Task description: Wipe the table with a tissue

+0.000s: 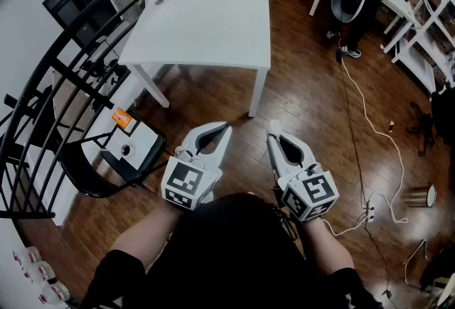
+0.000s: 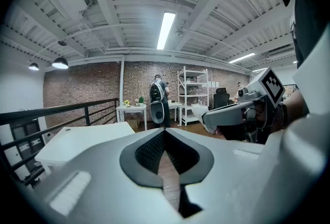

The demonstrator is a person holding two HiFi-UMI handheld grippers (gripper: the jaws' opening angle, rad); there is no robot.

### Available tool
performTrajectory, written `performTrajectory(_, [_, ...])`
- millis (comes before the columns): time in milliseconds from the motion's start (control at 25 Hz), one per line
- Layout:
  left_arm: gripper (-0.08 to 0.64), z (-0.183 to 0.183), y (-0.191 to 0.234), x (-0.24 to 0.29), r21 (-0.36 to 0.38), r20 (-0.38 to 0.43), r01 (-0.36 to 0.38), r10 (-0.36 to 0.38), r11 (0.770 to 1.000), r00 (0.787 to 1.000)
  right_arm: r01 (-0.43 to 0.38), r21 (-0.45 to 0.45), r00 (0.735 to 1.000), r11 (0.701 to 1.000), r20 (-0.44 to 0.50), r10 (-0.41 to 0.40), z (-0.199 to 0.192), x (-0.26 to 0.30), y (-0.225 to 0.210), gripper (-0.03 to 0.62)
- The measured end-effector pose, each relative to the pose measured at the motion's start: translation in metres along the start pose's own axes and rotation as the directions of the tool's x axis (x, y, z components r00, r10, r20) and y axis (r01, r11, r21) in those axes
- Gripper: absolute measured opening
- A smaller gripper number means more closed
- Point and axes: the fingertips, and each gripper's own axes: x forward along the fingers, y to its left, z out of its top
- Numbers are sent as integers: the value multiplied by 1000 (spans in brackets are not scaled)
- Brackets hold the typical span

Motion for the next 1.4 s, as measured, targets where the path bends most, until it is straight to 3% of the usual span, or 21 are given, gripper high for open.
performTrajectory(120, [12,-15,-7,5,17,-9,-7,8,1000,1000,-22,-5,1000,1000,5,22,-4,-6,-8,17])
performTrajectory(760, [12,-19,-27,30,12,-33,-53,53,999,998,-75,6,997,997,-9,75,-11,-17,-41,17])
performTrajectory(1160, [12,-17,3,50,1,-31,-35,35,999,999,-57,0,998,998,-24,57,-4,16,-48,17])
performTrajectory(1400, [12,-24,47,65,-3,-32,-16,16,1000,999,-30,-3,999,1000,-45,30,0,60,-50,17])
